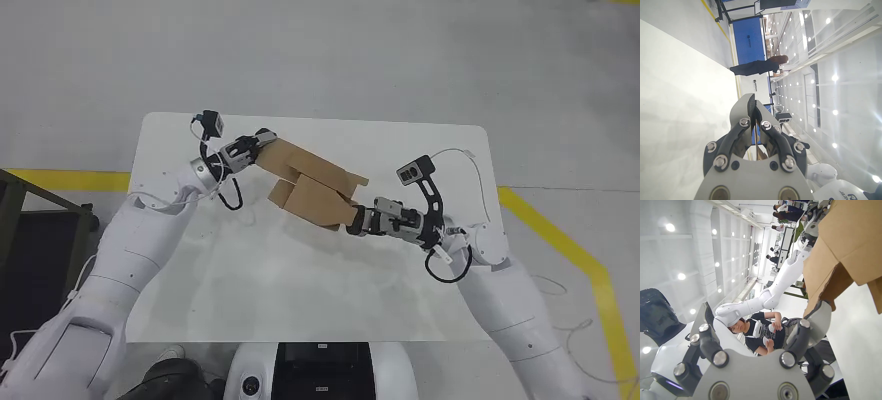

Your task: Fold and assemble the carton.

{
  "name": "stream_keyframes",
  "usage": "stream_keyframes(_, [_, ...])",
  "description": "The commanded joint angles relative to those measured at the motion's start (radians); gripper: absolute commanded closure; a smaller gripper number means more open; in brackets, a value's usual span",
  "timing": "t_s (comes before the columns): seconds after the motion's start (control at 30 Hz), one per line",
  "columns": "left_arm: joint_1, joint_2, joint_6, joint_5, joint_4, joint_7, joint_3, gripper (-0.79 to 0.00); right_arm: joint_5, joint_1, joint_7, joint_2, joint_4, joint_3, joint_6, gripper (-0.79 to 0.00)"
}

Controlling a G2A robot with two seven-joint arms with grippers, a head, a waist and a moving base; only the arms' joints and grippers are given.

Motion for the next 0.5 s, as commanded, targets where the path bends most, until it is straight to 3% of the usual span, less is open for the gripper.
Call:
stream_keyframes(0.0, [0.000,-0.003,0.002,-0.005,-0.002,-0.001,-0.002,0.000,0.006,0.006,-0.001,-0.002,0.008,-0.006,0.005,-0.785])
stream_keyframes(0.17, [0.003,-0.009,0.002,-0.018,-0.010,0.004,-0.011,0.000,0.013,0.021,-0.002,-0.008,0.032,-0.026,0.005,-0.785])
stream_keyframes(0.2, [0.004,-0.010,0.004,-0.019,-0.011,0.004,-0.013,0.000,0.013,0.023,-0.003,-0.009,0.036,-0.029,0.005,-0.748])
stream_keyframes(0.27, [0.006,-0.013,0.006,-0.027,-0.014,0.006,-0.017,0.000,0.005,0.028,-0.007,-0.011,0.044,-0.035,0.006,-0.548])
stream_keyframes(0.47, [0.013,-0.018,0.017,-0.038,-0.019,0.001,-0.031,0.000,-0.010,0.034,-0.016,-0.015,0.057,-0.045,0.004,-0.345])
